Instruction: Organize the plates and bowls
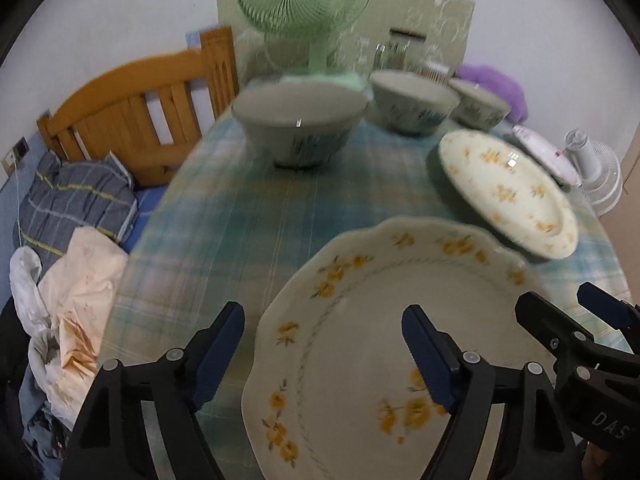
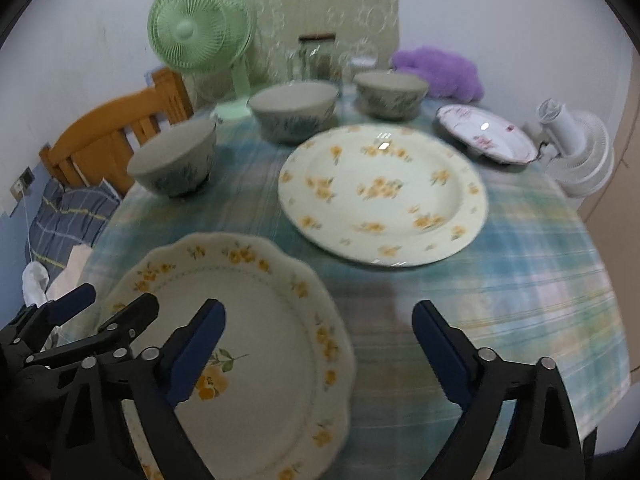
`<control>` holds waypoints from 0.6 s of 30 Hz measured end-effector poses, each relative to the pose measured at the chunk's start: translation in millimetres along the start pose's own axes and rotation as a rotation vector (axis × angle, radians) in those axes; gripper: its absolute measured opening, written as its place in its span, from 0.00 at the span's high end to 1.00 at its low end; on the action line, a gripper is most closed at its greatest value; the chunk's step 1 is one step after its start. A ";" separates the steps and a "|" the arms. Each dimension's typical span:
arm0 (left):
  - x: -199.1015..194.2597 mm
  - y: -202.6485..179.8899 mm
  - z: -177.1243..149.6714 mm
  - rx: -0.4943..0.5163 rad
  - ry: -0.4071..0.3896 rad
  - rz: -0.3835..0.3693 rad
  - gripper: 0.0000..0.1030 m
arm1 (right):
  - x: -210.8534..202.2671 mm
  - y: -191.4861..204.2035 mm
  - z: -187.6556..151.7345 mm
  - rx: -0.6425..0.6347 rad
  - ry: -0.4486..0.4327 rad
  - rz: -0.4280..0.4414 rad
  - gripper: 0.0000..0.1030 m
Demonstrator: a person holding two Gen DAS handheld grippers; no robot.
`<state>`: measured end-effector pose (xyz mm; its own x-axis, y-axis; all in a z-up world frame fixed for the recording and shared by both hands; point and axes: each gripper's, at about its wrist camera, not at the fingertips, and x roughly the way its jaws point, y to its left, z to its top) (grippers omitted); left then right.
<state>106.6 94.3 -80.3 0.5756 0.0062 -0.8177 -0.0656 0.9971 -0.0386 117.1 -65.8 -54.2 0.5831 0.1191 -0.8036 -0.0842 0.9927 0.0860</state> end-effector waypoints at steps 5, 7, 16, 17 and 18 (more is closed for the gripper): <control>14.7 -1.8 -2.5 0.028 0.056 -0.018 0.32 | 21.8 6.1 -2.3 0.003 0.056 0.000 0.16; 14.5 -2.8 -2.0 0.034 0.052 -0.025 0.32 | 27.9 6.5 -1.9 0.011 0.078 0.004 0.24; 20.1 0.6 3.1 0.057 0.100 -0.054 0.32 | 45.1 12.7 0.1 0.005 0.148 -0.034 0.33; 20.4 0.9 3.8 0.060 0.107 -0.058 0.32 | 45.3 13.6 0.1 0.003 0.155 -0.043 0.33; 20.9 1.4 4.7 0.059 0.114 -0.064 0.32 | 45.2 13.3 0.1 0.008 0.158 -0.045 0.33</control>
<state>122.4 96.2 -94.7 0.4807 -0.0624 -0.8747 0.0182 0.9980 -0.0612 142.4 -47.2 -89.4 0.4518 0.0711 -0.8893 -0.0538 0.9972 0.0524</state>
